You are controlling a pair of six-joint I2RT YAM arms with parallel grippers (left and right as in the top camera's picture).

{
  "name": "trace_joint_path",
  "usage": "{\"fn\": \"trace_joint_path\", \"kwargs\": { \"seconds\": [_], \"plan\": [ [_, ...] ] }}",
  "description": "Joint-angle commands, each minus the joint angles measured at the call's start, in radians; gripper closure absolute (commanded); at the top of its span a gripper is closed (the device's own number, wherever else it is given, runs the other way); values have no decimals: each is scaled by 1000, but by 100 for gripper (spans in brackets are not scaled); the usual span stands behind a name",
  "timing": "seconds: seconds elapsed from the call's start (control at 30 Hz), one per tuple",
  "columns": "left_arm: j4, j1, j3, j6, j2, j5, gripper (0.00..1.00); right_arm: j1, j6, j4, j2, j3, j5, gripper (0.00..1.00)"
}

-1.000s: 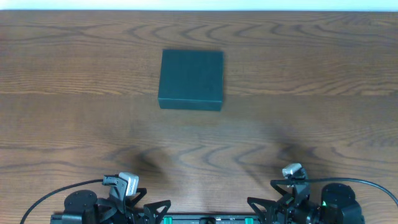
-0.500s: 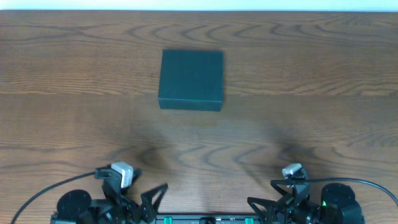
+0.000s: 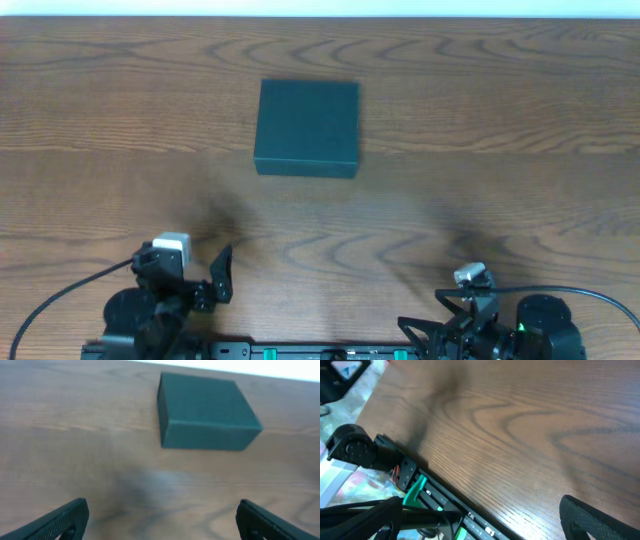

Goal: Pack container

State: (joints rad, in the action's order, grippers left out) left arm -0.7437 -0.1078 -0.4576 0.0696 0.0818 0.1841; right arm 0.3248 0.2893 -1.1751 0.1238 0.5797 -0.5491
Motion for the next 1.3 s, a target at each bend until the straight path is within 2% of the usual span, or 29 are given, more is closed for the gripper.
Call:
{"fn": "trace_joint_path", "kwargs": {
  "seconds": [0.0,0.2,0.37,0.57,0.77,1.27],
  "plan": [
    [93,-3,87,-18,-9,-26,5,4,13,0,-6,-4,-1,1],
    [303,-3,228,-5,-10,-7,5,4,13,0,-6,-4,0,1],
    [383,-3,308,24,-53,-5,5,4,13,0,-6,-4,-1,1],
    [409,-2,356,30,-79,-9,5,4,13,0,-6,-4,-1,1],
    [409,-3,356,-118,-79,-11,5,4,13,0,-6,-4,-1,1],
    [409,-3,356,-118,-78,-11,5,4,13,0,-6,-4,-1,1]
  ]
}}
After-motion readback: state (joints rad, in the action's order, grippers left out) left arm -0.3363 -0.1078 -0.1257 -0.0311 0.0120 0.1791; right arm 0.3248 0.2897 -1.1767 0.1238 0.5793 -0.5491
